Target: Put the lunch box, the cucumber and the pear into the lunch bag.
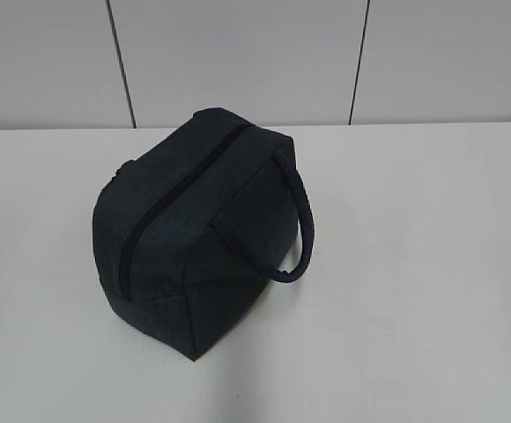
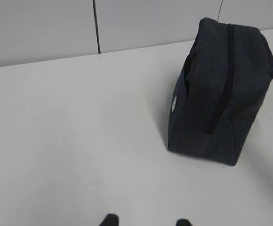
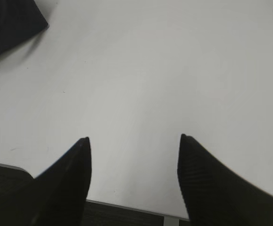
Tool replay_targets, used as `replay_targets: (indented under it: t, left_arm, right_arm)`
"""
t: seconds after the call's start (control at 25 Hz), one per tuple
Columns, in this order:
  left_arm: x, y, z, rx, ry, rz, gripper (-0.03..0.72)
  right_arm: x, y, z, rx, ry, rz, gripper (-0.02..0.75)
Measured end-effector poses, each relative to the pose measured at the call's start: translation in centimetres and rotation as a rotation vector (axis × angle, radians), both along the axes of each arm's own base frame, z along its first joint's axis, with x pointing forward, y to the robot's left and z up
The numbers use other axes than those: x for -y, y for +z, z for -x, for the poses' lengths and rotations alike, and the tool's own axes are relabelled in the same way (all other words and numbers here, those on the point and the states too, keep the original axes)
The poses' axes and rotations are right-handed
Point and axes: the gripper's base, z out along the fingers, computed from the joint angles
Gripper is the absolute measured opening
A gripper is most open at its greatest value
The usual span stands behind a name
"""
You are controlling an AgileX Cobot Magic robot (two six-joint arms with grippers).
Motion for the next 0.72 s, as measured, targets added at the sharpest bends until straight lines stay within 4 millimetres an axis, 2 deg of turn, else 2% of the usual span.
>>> replay_targets:
  t: [0.72]
  left_arm:
    - [-0.26, 0.03, -0.1, 0.001, 0.044, 0.013, 0.237]
  right_arm:
    - [-0.27, -0.42, -0.53, 0.024, 0.028, 0.021, 0.418]
